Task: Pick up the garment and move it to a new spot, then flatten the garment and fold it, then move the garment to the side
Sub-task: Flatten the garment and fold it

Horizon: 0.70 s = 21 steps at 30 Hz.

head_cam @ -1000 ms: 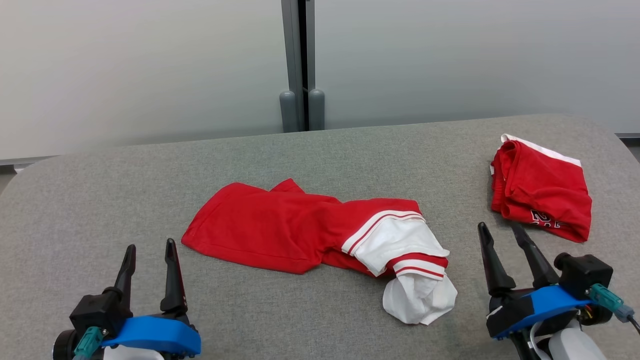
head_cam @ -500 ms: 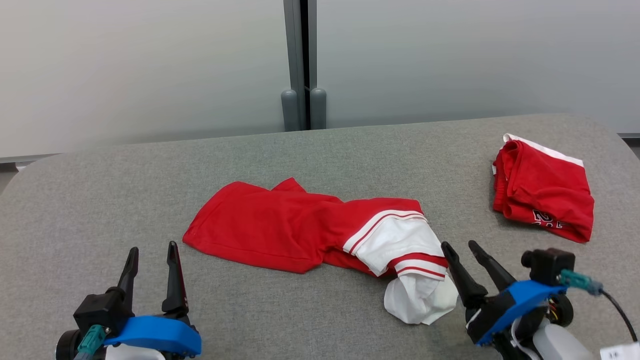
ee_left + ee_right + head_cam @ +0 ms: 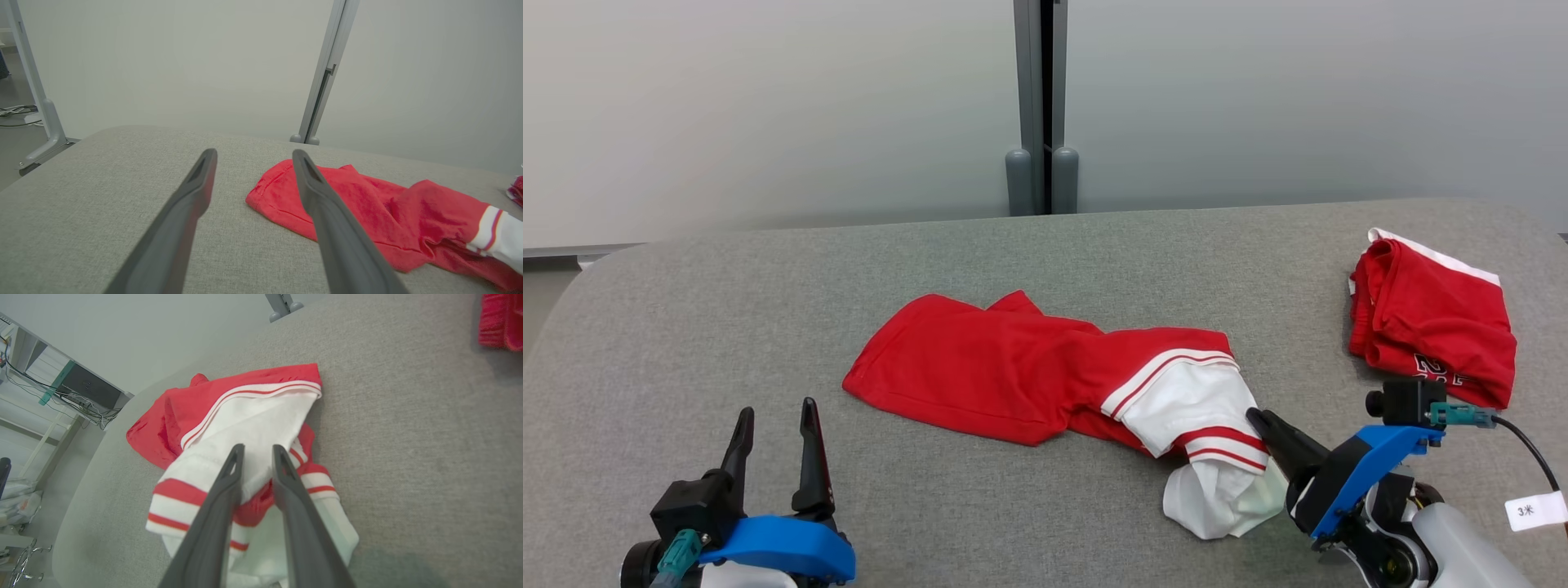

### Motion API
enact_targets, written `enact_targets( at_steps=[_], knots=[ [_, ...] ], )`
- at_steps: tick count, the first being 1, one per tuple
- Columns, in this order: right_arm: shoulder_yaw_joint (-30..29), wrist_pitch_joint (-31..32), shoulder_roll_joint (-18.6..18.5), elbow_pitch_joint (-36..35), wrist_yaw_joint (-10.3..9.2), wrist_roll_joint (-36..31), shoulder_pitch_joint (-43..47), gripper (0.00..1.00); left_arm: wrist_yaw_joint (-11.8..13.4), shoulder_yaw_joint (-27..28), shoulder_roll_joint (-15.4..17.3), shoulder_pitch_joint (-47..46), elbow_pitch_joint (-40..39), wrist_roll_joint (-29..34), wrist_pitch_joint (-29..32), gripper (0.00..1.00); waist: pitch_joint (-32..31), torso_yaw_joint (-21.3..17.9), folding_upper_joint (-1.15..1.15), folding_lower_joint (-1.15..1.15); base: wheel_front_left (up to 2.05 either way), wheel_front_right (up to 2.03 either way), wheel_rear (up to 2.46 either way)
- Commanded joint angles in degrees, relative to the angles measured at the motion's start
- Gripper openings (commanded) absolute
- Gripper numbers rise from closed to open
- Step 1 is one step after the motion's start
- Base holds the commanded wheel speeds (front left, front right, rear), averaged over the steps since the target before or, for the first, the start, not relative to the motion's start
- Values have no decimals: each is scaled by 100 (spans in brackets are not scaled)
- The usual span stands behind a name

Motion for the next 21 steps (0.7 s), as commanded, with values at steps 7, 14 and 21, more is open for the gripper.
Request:
enact_targets(
  at_steps=[7, 14, 21],
  knots=[
    [-118, 190, 87, 261, 2, 208, -65, 55, -22, 27, -35, -65, 83, 62, -25, 100, -12, 54, 0, 0, 0, 0, 0],
    [-177, 334, 139, 468, 2, 219, -48, 100, -37, 58, -38, -70, 121, 44, -25, 100, -3, 58, 0, 0, 0, 0, 0],
    [-89, 419, 189, 454, 2, 272, -47, 46, -56, 55, -49, -97, 167, 64, -25, 100, 0, 69, 0, 0, 0, 0, 0]
  ],
)
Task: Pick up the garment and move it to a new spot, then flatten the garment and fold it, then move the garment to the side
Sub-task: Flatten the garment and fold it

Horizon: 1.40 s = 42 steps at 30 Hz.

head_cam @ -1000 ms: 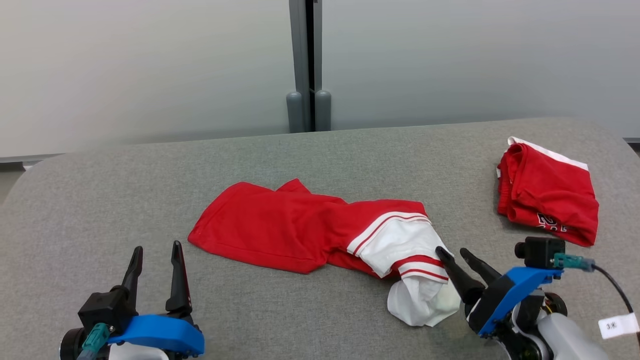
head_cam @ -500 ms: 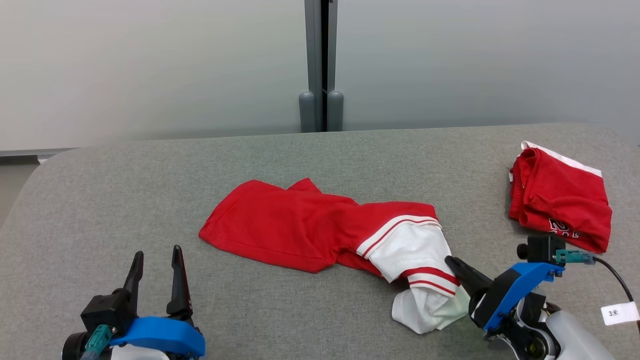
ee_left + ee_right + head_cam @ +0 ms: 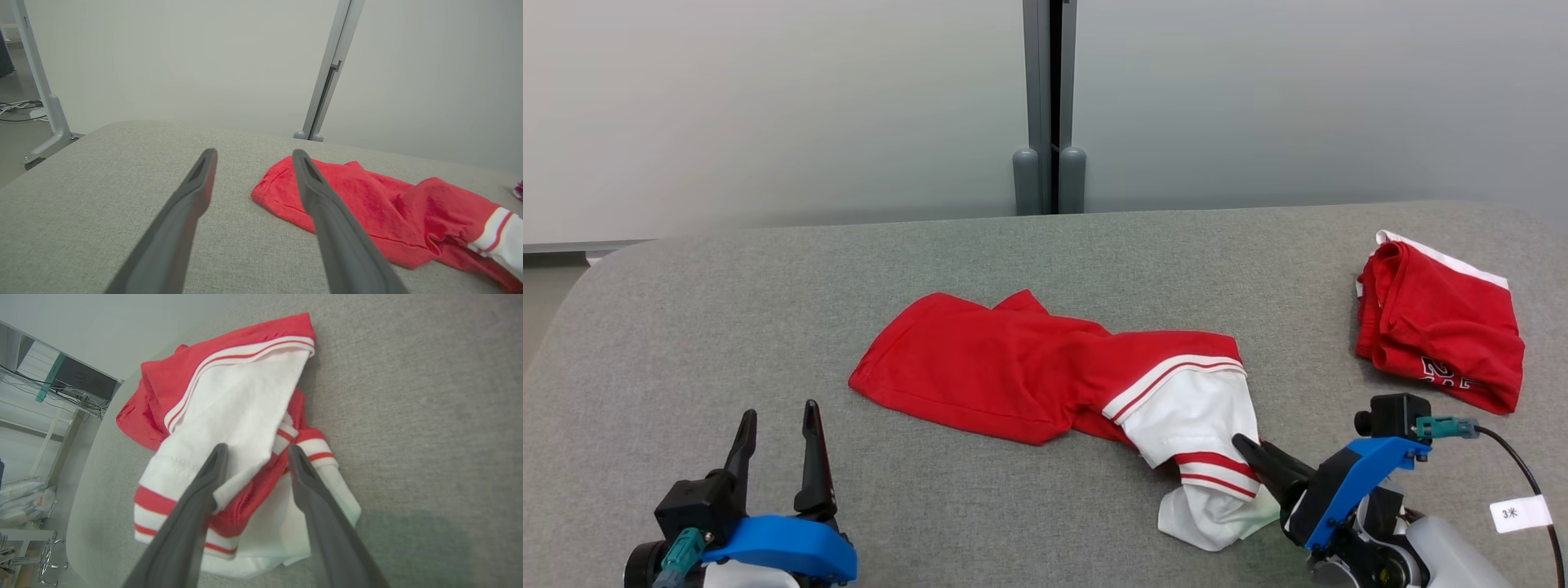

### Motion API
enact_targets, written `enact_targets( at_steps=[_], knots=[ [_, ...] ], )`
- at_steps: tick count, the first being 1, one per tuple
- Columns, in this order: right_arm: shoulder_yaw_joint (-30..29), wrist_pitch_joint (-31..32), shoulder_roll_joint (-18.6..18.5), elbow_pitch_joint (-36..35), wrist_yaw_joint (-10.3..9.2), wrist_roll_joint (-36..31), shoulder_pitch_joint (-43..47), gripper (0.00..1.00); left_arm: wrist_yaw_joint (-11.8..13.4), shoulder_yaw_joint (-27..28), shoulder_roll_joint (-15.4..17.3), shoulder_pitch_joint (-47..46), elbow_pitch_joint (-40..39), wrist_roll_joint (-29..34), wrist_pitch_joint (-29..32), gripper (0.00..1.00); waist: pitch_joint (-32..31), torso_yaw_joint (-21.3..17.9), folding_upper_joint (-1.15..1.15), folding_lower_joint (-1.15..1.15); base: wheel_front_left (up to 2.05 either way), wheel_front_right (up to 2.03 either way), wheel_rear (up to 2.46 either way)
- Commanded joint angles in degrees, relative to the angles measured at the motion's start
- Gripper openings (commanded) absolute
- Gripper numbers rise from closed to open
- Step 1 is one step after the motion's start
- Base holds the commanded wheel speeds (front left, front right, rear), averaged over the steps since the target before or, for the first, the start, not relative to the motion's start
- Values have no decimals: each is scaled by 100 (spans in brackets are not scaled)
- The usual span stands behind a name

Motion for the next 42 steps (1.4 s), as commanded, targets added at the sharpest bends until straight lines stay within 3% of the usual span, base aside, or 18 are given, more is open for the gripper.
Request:
enact_targets(
  at_steps=[1, 2, 3, 4, 17, 23, 29, 34, 42],
  knots=[
    [27, -16, 5, -41, 3, 39, -17, 38, -4, 11, -1, -50, 19, 30, -25, 100, -3, 7, 0, 0, 0, 0, 0],
    [44, -50, -1, -72, 3, 22, -6, 27, -1, 11, -2, -48, 24, 28, -25, 100, -6, 10, 0, 0, 0, 0, 0],
    [54, -70, -2, -94, 2, 25, 9, 2, 1, 12, -6, -46, 31, 25, -25, 100, -10, 11, 0, 0, 0, 0, 0],
    [65, -87, -5, -110, 2, 33, 25, 0, 0, 17, -6, -40, 39, 21, -25, 100, -14, 12, 0, 0, 0, 0, 0],
    [-85, -851, -163, -349, 3, -67, -365, 0, -31, -12, -54, -83, 88, 30, -25, 100, -41, 80, 0, 0, 0, 0, 0],
    [16, -902, -66, -898, 3, 311, -505, 0, -51, -15, -73, -61, 121, 36, -25, 100, -85, 170, 0, 0, 0, 0, 0],
    [141, -512, -109, -2165, 3, 1274, -104, 0, -23, 38, -79, 19, 106, 38, -26, 100, -130, 168, 0, 0, 0, 0, 0],
    [302, 210, -424, -3099, 3, 1952, 585, 0, -19, 103, -92, 68, 81, 16, -26, 100, -135, 90, 0, 0, 0, 0, 0],
    [810, 1239, -1031, -3534, 3, 2098, 1760, 0, -70, 158, -86, 37, 85, 31, -26, 100, -42, -48, 0, 0, 0, 0, 0]
  ],
)
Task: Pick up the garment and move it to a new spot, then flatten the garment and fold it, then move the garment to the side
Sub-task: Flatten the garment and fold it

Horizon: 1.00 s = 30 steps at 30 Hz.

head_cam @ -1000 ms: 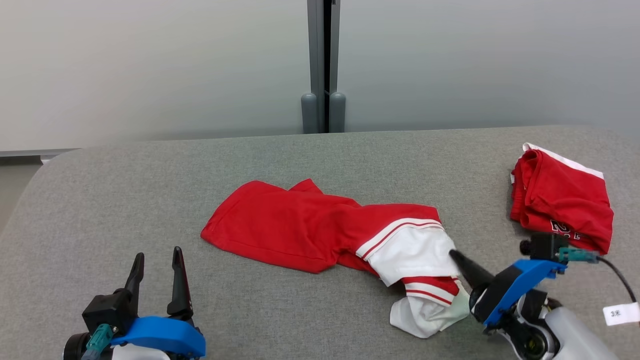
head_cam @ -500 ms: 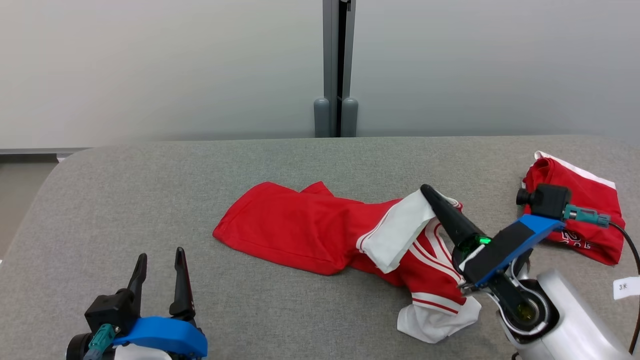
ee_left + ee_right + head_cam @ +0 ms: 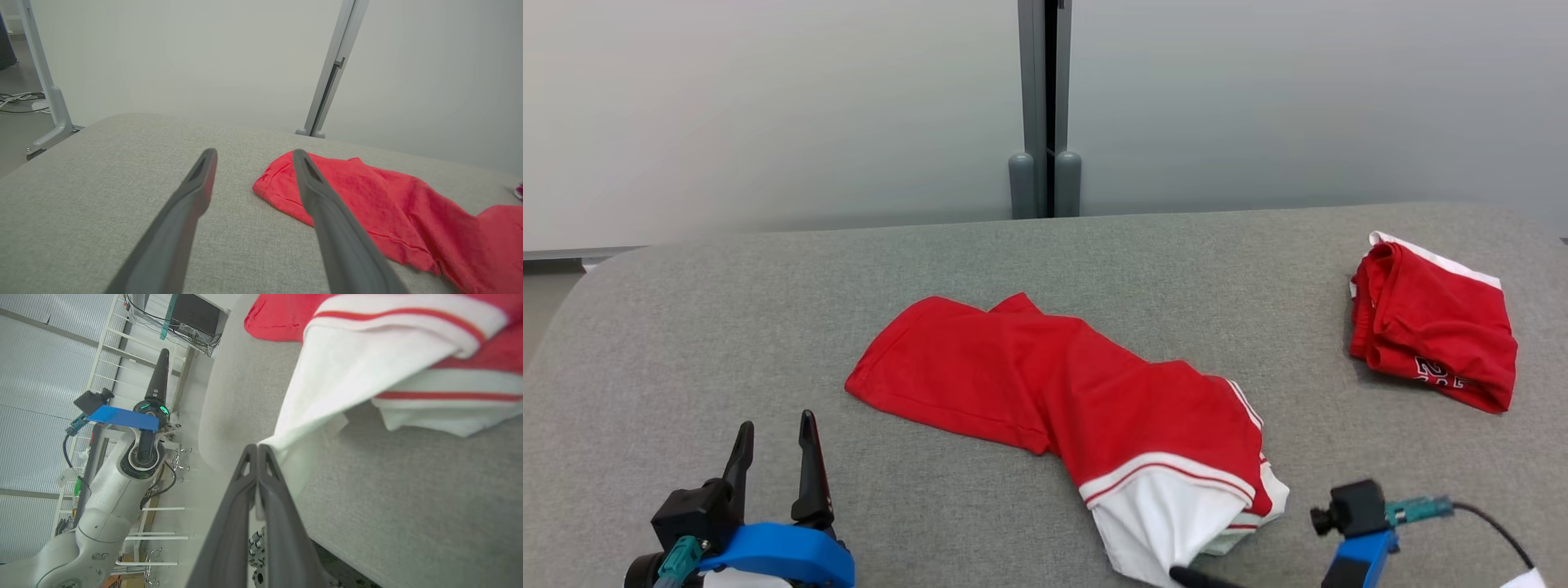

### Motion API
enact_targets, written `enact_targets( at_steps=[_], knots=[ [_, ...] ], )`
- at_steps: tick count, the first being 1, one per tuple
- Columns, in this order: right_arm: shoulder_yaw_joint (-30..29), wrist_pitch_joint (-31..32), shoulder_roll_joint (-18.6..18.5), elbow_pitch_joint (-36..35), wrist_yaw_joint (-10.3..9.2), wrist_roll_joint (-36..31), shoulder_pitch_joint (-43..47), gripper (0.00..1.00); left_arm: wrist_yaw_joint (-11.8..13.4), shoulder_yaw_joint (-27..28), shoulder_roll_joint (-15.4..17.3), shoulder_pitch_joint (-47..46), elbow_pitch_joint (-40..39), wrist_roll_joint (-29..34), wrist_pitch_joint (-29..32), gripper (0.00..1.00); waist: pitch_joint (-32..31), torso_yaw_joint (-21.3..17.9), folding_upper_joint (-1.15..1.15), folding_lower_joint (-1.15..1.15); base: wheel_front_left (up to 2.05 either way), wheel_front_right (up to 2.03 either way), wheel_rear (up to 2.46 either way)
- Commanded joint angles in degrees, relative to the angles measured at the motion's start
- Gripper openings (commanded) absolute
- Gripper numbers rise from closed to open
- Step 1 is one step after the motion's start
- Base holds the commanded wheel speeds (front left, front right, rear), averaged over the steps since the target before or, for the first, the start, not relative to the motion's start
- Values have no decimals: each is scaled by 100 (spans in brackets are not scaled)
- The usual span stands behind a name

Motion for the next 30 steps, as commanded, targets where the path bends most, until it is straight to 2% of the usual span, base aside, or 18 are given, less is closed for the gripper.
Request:
enact_targets(
  at_steps=[1, 6, 7, 8, 12, 17, 21, 25, 30],
  knots=[
    [19, 32, -25, 17, 3, -28, 69, 0, -31, 17, 18, -61, -1, 10, -26, 100, 5, -7, 0, 0, 0, 0, 0],
    [88, 143, 70, 744, 3, -395, 132, 0, -80, 64, 39, -99, 52, 46, -26, 100, 44, -59, 0, 0, 0, 0, 0],
    [66, 122, 90, 897, 3, -480, 92, 34, -79, 65, 35, -101, 56, 57, -26, 100, 44, -61, 0, 0, 0, 0, 0],
    [68, 124, 114, 1019, 3, -564, 44, 100, -71, 64, 31, -101, 64, 63, -26, 100, 41, -60, 0, 0, 0, 0, 0],
    [43, 174, 191, 1128, 3, -609, -55, 100, -103, 87, 50, -109, 100, 69, -26, 100, 28, -54, 0, 0, 0, 0, 0],
    [-192, 175, 59, 648, 3, -279, -84, 100, -67, 94, 26, -59, 90, 94, -26, 100, 0, -50, 0, 0, 0, 0, 0],
    [-646, -139, -98, 267, 3, -36, -82, 100, -67, 83, 30, -33, 68, 101, -26, 100, -22, -27, 0, 0, 0, 0, 0],
    [-1040, -586, -197, 507, 4, -263, -58, 100, -119, 90, 53, -62, 112, 86, -26, 100, -39, 19, 0, 0, 0, 0, 0],
    [-1316, -891, 57, 1172, 4, -482, -238, 100, -123, 111, 53, -90, 131, 91, -26, 100, -17, 39, 0, 0, 0, 0, 0]
  ],
)
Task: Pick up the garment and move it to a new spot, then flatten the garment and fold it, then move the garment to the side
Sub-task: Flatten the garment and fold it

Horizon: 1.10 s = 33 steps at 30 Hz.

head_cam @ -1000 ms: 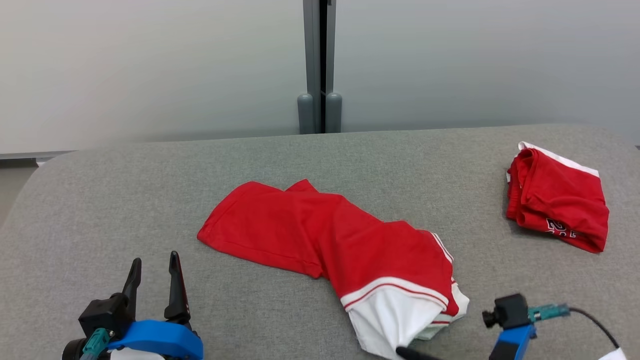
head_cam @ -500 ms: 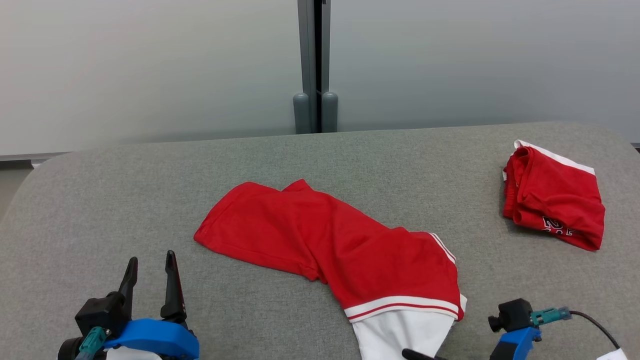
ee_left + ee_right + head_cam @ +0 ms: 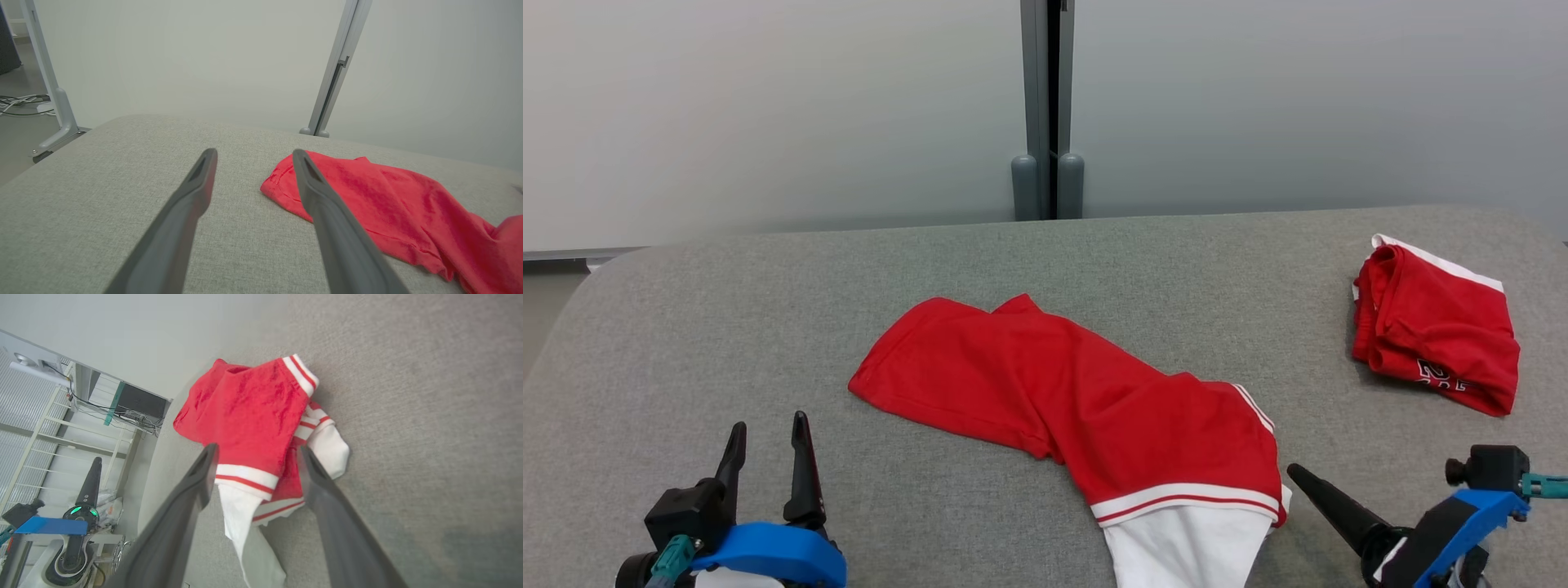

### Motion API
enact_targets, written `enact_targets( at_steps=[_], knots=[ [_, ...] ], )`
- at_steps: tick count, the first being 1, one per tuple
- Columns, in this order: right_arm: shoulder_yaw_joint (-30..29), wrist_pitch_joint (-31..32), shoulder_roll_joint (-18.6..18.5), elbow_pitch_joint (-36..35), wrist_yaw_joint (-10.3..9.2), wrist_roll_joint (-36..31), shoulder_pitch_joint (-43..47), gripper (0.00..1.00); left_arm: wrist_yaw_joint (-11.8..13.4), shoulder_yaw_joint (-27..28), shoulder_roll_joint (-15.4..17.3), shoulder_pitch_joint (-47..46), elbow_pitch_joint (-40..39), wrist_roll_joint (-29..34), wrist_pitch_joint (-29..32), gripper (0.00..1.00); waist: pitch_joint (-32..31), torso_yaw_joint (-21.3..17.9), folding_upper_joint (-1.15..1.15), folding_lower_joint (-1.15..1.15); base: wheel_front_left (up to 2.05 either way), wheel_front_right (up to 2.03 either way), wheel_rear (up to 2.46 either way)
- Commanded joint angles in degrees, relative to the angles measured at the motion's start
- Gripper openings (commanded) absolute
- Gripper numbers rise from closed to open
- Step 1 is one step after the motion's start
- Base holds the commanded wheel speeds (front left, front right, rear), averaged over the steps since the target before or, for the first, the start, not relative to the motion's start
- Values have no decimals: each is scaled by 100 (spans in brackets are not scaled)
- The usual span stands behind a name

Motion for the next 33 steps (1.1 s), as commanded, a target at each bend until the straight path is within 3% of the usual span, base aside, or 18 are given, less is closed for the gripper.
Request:
enact_targets(
  at_steps=[1, 9, 14, 15, 16, 17, 26, 33],
  knots=[
    [-16, -35, 107, 135, 4, -65, -138, 100, -22, 18, 7, -58, 3, 28, -26, 100, 15, -1, 0, 0, 0, 0, 0],
    [97, 285, 765, 1549, 4, -379, -816, 100, -55, -32, -20, -196, 42, 61, -26, 100, 107, 57, 0, 0, 0, 0, 0],
    [190, 520, 859, 1972, 4, -459, -939, 100, -37, -3, -13, -165, 34, 47, -26, 100, 116, 122, 0, 0, 0, 0, 0],
    [199, 499, 879, 2023, 3, -495, -960, 47, -40, 4, -16, -167, 40, 44, -26, 100, 117, 130, 0, 0, 0, 0, 0],
    [202, 438, 882, 2051, 3, -530, -980, 28, -42, 11, -18, -171, 47, 44, -26, 100, 119, 138, 0, 0, 0, 0, 0],
    [195, 376, 891, 2061, 4, -551, -1007, 0, -44, 14, -23, -174, 48, 47, -26, 100, 123, 143, 0, 0, 0, 0, 0],
    [262, -519, 512, 1764, 4, -1071, -1586, 0, -56, 36, -37, -253, 17, 89, -26, 100, 206, 161, 0, 0, 0, 0, 0],
    [638, -694, 38, 2046, 3, -1567, -2176, 0, -94, 3, -71, -349, 33, 101, -26, 100, 368, 255, 0, 0, 0, 0, 0]
  ],
)
